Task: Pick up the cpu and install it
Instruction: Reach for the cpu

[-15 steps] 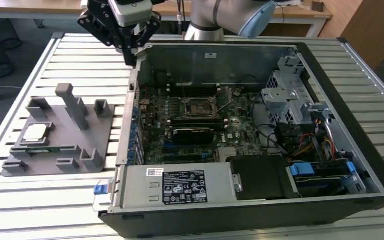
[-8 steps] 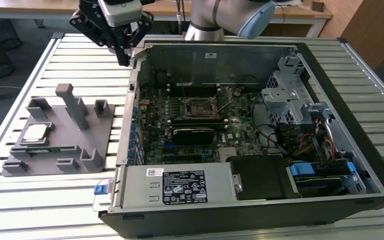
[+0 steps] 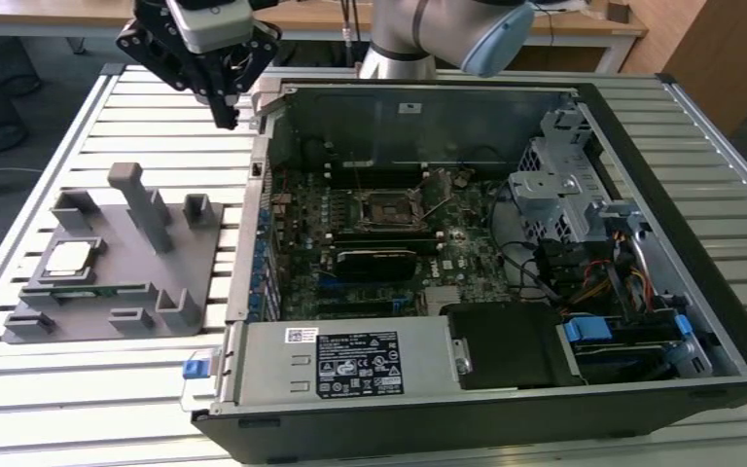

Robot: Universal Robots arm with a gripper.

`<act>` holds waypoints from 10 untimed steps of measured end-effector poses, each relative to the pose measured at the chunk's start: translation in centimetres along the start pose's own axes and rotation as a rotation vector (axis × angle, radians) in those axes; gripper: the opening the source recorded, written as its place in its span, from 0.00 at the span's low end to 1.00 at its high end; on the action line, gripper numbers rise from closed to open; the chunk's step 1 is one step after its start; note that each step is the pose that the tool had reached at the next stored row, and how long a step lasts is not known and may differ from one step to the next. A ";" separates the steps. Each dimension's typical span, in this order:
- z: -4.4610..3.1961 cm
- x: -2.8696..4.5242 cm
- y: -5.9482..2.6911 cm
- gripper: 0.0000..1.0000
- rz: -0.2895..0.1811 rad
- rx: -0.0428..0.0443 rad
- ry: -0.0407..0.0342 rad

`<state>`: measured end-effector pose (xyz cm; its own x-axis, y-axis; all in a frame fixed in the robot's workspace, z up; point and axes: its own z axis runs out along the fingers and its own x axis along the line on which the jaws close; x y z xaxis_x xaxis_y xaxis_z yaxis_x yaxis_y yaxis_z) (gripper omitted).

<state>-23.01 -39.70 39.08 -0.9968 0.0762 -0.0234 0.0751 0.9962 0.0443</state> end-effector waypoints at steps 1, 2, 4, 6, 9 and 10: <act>0.00 0.15 -0.01 0.11 0.000 0.0000 0.0000; 0.00 0.30 -0.02 0.11 0.000 0.0001 0.0001; 0.00 0.58 -0.05 0.11 0.000 0.0000 0.0000; 0.01 0.86 -0.07 0.11 0.000 0.0000 0.0001; 0.01 1.28 -0.10 0.11 0.000 0.0000 0.0002; 0.01 1.40 -0.11 0.11 0.000 0.0000 0.0002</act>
<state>-24.42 -39.70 39.03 -0.9968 0.0762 -0.0231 0.0752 0.9962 0.0443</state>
